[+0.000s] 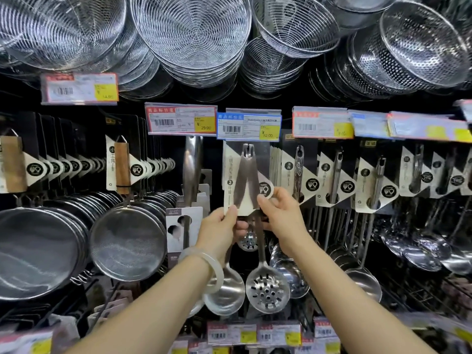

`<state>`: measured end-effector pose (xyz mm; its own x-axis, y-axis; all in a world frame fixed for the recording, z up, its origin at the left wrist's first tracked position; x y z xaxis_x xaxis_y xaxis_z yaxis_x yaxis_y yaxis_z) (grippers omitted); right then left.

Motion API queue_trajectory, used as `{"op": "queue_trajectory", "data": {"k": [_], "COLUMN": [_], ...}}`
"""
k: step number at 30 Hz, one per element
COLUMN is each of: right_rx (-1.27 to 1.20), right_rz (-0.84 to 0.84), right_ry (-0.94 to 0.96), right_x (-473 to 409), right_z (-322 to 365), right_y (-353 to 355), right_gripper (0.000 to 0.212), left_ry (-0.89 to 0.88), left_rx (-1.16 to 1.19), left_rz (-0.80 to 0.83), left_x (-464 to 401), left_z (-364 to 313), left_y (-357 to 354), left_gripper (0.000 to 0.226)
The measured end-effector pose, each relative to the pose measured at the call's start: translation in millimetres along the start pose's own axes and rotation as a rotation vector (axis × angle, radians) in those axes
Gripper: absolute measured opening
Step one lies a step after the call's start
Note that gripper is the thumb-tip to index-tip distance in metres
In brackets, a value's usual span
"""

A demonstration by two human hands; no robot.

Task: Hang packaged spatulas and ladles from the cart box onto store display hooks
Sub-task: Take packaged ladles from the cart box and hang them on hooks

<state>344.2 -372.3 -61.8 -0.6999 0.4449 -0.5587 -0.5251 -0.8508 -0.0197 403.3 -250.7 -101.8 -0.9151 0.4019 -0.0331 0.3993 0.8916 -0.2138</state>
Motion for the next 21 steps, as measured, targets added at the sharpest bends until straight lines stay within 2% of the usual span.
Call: {"op": "queue_trajectory", "data": {"k": [4,8,13,15,18,21], "right_rx": [0.164,0.212,0.335,0.333,0.365,0.431], "right_rz": [-0.040,-0.095,-0.114,-0.129,-0.154,-0.127], "right_ry": [0.009,-0.019,-0.085,-0.088,-0.118,-0.123], "right_x": [-18,-37,-54,-61,-74,-83], "right_z": [-9,-22,-37,-40,-44,-47], "right_y": [-5,-10,-13,-15,-16,-18], "right_gripper": [0.009,0.003,0.030,0.025,0.010,0.023], "left_ry": [-0.040,-0.048,-0.086,-0.097,-0.114,-0.135], "left_rx": [-0.117,-0.172,-0.407,-0.487,-0.620,-0.658], "left_rz": [-0.085,-0.161,-0.295,-0.333,-0.352,-0.369], "left_x": [-20,-42,-64,-69,-80,-93], "left_z": [-3,-7,-12,-14,-14,-14], "left_y": [1,4,6,4,-1,-4], "left_gripper": [0.022,0.023,0.021,0.019,0.027,0.029]}}
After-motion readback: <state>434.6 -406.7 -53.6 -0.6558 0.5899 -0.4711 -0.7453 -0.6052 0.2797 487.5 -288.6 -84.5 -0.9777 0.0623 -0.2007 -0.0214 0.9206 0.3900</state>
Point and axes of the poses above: each hand's wrist, its own x-axis away from the middle knuckle, its own y-axis out of the back of the hand, z = x × y, the point moved 8 cm from there along -x, towards the middle knuckle, and after that the axes turned 7 degrees about y, right-handed, at the moved point
